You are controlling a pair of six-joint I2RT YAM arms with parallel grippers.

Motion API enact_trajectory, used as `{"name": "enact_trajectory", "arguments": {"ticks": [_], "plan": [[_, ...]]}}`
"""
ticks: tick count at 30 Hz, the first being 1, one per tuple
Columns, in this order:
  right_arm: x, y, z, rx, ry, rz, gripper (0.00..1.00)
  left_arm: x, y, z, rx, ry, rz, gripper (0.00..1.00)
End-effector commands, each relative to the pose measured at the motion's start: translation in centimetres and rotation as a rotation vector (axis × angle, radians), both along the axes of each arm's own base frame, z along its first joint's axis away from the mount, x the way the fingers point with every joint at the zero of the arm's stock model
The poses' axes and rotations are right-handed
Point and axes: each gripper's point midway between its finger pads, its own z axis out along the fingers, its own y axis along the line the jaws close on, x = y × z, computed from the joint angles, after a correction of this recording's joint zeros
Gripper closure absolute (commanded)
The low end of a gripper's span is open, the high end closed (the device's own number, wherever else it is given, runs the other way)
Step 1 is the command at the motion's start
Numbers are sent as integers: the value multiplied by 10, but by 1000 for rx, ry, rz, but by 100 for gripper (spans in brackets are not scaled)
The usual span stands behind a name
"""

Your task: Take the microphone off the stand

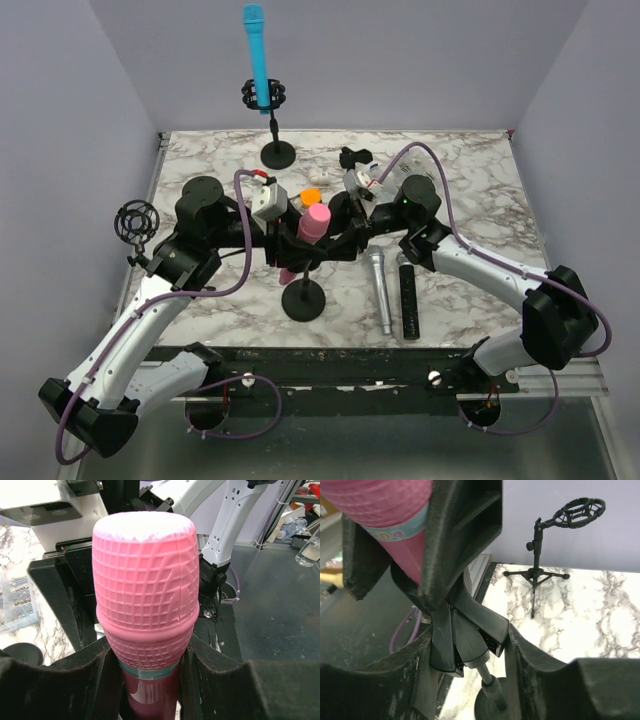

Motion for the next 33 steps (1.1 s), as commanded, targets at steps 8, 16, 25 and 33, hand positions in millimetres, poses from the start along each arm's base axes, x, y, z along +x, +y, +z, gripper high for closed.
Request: {"name": "enact_trajectory", "arguments": {"ticks": [8, 16, 25, 33], "plan": [[-2, -3, 1, 27, -13, -43, 99, -1, 8, 16, -45, -74, 17, 100], [21, -6, -5, -20, -21, -221, 99, 10, 17, 43, -78, -90, 156, 100], [46, -10, -10, -74, -40, -376, 99, 18, 67, 140, -244, -218, 523, 100], [58, -12, -8, -95, -14, -463, 99, 34, 172, 184, -336, -366, 1101, 100]]}}
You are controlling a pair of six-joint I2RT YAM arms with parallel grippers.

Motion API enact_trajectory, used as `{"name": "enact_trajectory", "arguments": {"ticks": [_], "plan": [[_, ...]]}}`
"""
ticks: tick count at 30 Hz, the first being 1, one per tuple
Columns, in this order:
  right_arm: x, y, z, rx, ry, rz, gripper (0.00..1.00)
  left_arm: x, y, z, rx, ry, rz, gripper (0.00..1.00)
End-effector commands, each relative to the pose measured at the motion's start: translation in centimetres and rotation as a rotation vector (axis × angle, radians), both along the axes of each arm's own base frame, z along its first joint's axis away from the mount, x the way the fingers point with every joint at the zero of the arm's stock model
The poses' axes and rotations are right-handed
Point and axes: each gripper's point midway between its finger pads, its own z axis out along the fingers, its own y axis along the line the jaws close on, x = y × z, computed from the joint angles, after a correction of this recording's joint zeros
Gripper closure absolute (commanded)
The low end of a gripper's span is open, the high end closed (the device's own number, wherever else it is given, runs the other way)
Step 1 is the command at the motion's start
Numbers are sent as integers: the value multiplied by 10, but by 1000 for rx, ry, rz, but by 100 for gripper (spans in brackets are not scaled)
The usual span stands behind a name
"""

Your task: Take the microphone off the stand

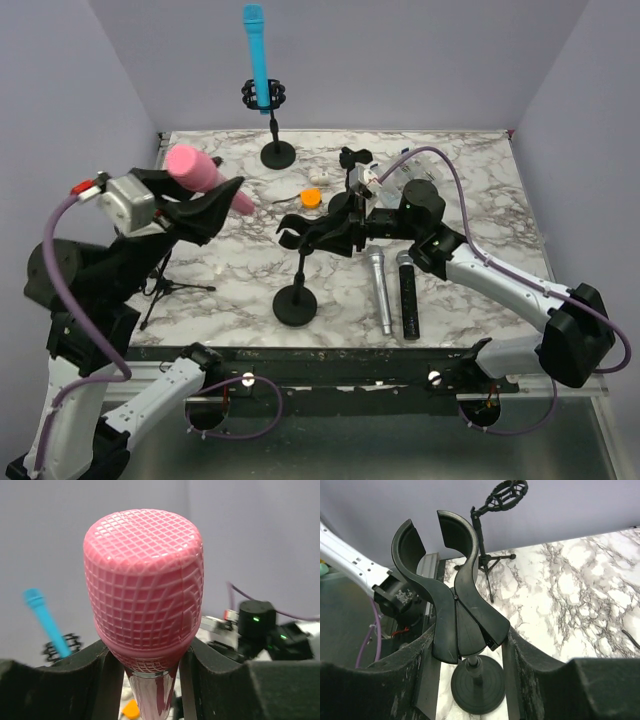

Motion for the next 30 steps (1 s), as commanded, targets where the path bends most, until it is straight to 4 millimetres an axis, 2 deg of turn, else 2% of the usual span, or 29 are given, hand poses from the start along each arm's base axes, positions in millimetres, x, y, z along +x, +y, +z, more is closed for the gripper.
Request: {"name": "enact_trajectory", "arguments": {"ticks": [1, 5, 7, 11, 15, 19, 22, 28, 30], "plan": [[20, -5, -1, -45, -24, -129, 99, 26, 78, 2, -77, -28, 452, 100], [23, -4, -2, -73, -18, -216, 99, 33, 109, -16, -88, -54, 629, 100], [25, -5, 1, -81, -29, -269, 99, 34, 117, -27, -101, -78, 677, 100], [25, -6, 0, -94, -34, -313, 99, 44, 116, -54, -96, -108, 705, 100], [14, 3, -14, -126, -34, -304, 99, 53, 106, -80, -78, -110, 682, 100], [4, 16, -36, -211, -42, -304, 99, 59, 100, -98, -55, -106, 665, 100], [-4, 16, -57, -267, -22, -314, 99, 61, 95, -112, -46, -93, 645, 100], [-20, 9, -115, -387, 41, -322, 99, 58, 91, -116, -40, -96, 613, 100], [-25, 8, -126, -408, 47, -312, 99, 58, 90, -116, -38, -96, 607, 100]]}}
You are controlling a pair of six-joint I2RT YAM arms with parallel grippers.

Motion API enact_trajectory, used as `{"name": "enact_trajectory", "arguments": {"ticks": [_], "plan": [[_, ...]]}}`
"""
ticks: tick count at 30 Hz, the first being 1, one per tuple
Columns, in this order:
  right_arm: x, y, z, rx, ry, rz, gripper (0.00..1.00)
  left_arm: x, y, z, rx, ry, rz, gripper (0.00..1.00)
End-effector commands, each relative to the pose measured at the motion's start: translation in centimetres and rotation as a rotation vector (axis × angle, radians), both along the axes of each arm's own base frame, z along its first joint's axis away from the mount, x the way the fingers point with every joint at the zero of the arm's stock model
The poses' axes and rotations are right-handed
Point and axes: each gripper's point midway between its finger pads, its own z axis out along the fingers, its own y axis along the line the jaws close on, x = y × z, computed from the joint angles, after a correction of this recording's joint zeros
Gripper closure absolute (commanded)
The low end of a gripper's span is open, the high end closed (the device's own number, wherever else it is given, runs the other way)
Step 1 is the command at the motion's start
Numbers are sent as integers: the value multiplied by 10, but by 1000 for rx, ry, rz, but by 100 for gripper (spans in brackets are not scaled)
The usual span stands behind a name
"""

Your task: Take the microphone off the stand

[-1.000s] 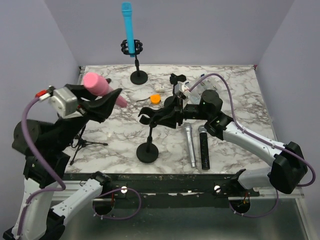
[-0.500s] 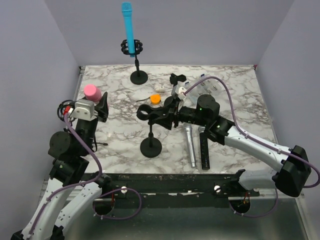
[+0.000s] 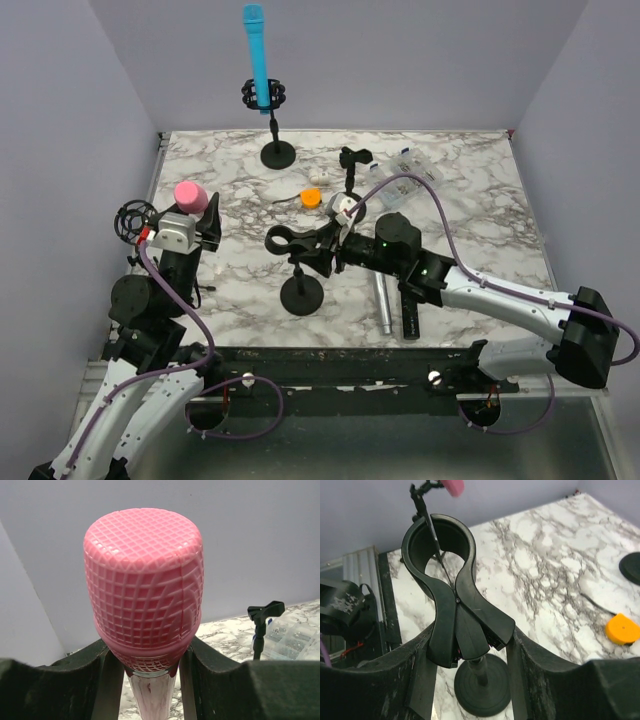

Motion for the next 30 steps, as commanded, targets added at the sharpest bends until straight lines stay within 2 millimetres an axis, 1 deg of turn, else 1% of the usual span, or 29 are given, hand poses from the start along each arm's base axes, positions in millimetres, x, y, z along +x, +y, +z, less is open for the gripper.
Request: {"name": "enact_trajectory", "arguments": {"ticks": [1, 3, 5, 7, 11, 14, 16, 19, 20, 22, 26, 30], "plan": [[-17, -18, -111, -270, 179, -36, 99, -8, -2, 14, -14, -60, -30, 100], [-16, -21, -118, -285, 184, -53, 99, -8, -2, 12, -13, -58, -32, 100], [-14, -24, -130, -311, 192, -71, 99, -8, -2, 12, -15, -59, -34, 100], [-14, -23, -141, -327, 202, -72, 99, -8, -4, 11, -13, -56, -41, 100], [-16, -19, -155, -331, 219, -70, 99, -7, -5, 10, -9, -51, -42, 100], [-17, -21, -170, -372, 226, -76, 99, -5, -6, 8, -4, -48, -41, 100], [-20, -22, -169, -357, 226, -74, 99, -5, -5, 7, -4, -46, -39, 100], [-20, -22, -155, -312, 224, -85, 99, -4, -7, 6, -3, -42, -42, 100], [-19, -22, -151, -307, 224, -90, 97, -4, -7, 7, -3, -43, -45, 100], [-18, -21, -143, -297, 229, -103, 83, -4, -7, 7, -7, -43, -45, 100], [-14, -18, -125, -244, 234, -127, 48, -3, -6, 6, -7, -40, -41, 100], [-12, -13, -111, -193, 254, -141, 26, -4, -8, 5, -2, -41, -50, 100]]}}
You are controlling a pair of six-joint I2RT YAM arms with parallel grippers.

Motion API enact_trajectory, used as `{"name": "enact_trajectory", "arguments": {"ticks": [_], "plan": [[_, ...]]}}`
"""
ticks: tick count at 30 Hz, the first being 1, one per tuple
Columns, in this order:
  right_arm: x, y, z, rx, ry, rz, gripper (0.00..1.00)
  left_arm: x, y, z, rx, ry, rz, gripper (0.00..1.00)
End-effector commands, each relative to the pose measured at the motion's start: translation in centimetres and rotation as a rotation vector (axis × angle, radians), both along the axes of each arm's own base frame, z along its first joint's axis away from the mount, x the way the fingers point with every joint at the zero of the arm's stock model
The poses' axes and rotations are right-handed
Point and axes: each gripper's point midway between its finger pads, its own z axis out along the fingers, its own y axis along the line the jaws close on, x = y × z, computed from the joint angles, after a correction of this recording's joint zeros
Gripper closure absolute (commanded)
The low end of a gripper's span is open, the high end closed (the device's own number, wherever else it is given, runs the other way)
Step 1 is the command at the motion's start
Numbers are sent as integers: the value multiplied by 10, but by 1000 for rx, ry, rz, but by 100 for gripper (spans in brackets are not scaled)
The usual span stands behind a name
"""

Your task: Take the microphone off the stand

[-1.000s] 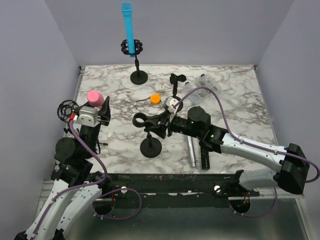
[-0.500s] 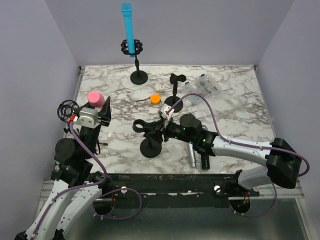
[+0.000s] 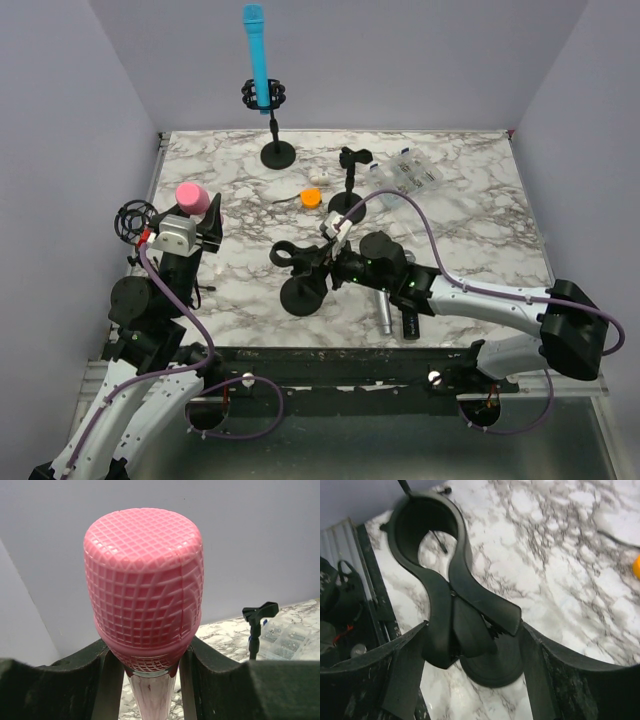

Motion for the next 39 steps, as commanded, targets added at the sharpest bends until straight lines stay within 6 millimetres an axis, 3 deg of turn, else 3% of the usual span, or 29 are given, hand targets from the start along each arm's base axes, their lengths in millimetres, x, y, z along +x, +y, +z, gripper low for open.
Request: {"name": "enact_trajectory", "arguments": {"ticks": [1, 8, 14, 16, 20, 23, 25, 28, 31, 35, 39], "plan": [[-9, -11, -32, -99, 127, -38, 20, -2, -5, 3, 0, -25, -31, 100], [-9, -11, 6, -40, 149, -62, 1, -3, -19, 5, 7, -19, -105, 100], [-20, -42, 54, 42, 119, -105, 0, -16, -30, 23, -40, -13, -201, 100], [-19, -63, 67, 59, 107, -165, 0, -30, -44, 41, -75, 19, -318, 100], [-14, -113, 93, 142, 81, -348, 0, -55, -95, 58, -153, 179, -661, 100], [-17, -144, 106, 205, 72, -429, 0, -72, -137, 65, -254, 319, -966, 100], [-23, -158, 114, 258, 73, -445, 0, -65, -160, 56, -367, 476, -1097, 100], [-32, -171, 126, 327, 68, -433, 0, -40, -200, 24, -461, 727, -1120, 100], [-38, -183, 132, 373, 70, -438, 0, -16, -235, -21, -480, 882, -958, 100], [-46, -200, 139, 427, 71, -452, 1, 13, -257, -93, -574, 1060, -689, 100], [-53, -216, 145, 490, 69, -458, 0, 21, -276, -166, -525, 1217, -429, 100]]}}
